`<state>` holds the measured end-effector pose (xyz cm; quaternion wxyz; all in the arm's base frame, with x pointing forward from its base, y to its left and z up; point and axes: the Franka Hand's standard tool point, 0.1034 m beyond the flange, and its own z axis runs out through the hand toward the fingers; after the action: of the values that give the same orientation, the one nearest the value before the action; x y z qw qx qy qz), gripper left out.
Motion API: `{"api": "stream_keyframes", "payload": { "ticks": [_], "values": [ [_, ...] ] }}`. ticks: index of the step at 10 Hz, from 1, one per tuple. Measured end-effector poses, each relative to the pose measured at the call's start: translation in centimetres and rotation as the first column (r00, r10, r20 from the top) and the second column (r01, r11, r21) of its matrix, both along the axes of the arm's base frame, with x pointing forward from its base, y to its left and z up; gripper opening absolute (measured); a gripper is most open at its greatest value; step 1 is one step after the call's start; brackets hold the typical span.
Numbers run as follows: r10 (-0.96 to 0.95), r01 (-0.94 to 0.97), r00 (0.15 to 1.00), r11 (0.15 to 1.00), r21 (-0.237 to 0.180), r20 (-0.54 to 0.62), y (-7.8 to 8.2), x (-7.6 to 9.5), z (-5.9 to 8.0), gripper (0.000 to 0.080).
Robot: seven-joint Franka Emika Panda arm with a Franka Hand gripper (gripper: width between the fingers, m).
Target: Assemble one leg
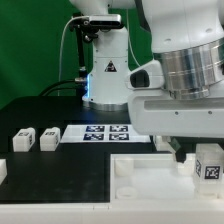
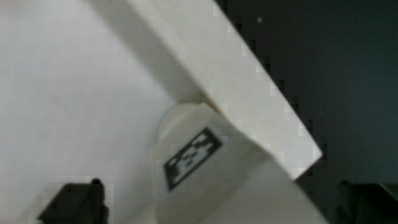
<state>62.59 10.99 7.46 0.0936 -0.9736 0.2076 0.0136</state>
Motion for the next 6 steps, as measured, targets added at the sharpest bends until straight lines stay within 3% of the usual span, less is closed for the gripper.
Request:
{"api": "stream_keyframes", "payload": {
  "ticks": [2,3,4,5,6],
  "values": [
    [0.133,-0.133,0.991,0.991,-0.013,0.025,-0.15,0.02,-0.02,0.0645],
    [0.055,-0.055,0.998,0.998,-0.006,0.011,-0.03,0.01,-0.01,0.0514],
    [0.040,-0.040,0.999,0.999,-0.005,0.009,-0.03,0.01,-0.01,0.0514],
    [-0.056,0.056,0.998,0.998,0.000,-0.009,0.07,0.01,-0.01,0.0369],
    [-0.169,0.169,0.985,0.986,-0.003,-0.032,-0.06,-0.05,-0.09,0.0294]
  ]
}}
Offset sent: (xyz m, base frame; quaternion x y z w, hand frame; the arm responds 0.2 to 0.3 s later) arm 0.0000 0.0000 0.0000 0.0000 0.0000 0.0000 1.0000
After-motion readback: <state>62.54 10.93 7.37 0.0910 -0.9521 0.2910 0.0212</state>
